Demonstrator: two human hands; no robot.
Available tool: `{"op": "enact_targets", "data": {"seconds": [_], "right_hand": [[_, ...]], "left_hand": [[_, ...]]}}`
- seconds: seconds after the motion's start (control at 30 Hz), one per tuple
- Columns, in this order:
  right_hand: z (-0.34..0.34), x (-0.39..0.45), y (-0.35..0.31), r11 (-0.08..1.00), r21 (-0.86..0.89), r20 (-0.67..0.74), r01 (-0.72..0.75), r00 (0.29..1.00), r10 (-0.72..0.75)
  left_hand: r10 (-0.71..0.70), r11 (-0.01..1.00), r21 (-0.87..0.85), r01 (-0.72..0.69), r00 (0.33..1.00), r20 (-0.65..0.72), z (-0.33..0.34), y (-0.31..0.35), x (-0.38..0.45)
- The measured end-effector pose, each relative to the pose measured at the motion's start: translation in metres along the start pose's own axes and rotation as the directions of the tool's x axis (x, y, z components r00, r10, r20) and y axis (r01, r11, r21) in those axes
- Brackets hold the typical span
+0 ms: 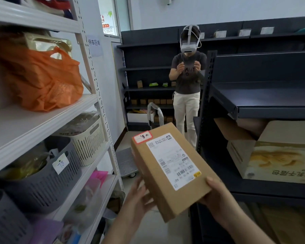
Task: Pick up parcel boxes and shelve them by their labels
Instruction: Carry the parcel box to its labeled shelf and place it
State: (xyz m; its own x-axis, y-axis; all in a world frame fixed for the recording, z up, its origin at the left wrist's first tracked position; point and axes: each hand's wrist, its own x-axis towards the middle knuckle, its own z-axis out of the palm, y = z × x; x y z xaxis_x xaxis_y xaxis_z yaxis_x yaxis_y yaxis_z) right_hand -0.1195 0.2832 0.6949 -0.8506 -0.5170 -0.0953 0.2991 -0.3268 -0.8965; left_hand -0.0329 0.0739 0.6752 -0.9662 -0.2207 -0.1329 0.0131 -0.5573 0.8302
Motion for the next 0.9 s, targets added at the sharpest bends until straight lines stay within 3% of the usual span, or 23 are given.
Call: {"op": "enact_targets", "data": {"seconds": [0.13, 0.27, 0.57, 0.7, 0.8, 0.9], "right_hand": [[-0.002, 0.027, -0.048, 0.971, -0.238, 0.074, 0.021, 0.997, -0.003], [0.003, 0.045, -0.085, 0.923, -0.383, 0.193, 0.036, 0.980, 0.042], [0.011, 0.066, -0.102, 0.788, -0.616, 0.369, -0.005, 0.882, 0.294], [0.013, 0.072, -0.101, 0.765, -0.644, 0.401, -0.005, 0.849, 0.344], [0.016, 0.073, -0.099, 0.768, -0.640, 0.385, -0.018, 0.857, 0.342], [0.015, 0.071, -0.090, 0.837, -0.547, 0.321, -0.019, 0.919, 0.230]], "left_hand": [[0.126, 0.962, 0.252, -0.104, 0.989, -0.071, -0.002, 0.052, 0.003], [0.104, 0.927, 0.370, -0.065, 0.991, -0.087, 0.005, 0.097, 0.007], [-0.108, 0.924, 0.352, 0.150, 0.985, -0.138, 0.005, 0.094, -0.005], [-0.053, 0.947, 0.305, 0.097, 0.987, -0.150, -0.004, 0.080, -0.016], [-0.049, 0.947, 0.303, 0.105, 0.981, -0.185, -0.009, 0.076, -0.016], [-0.071, 0.968, 0.219, 0.123, 0.971, -0.230, -0.009, 0.072, -0.012]]}}
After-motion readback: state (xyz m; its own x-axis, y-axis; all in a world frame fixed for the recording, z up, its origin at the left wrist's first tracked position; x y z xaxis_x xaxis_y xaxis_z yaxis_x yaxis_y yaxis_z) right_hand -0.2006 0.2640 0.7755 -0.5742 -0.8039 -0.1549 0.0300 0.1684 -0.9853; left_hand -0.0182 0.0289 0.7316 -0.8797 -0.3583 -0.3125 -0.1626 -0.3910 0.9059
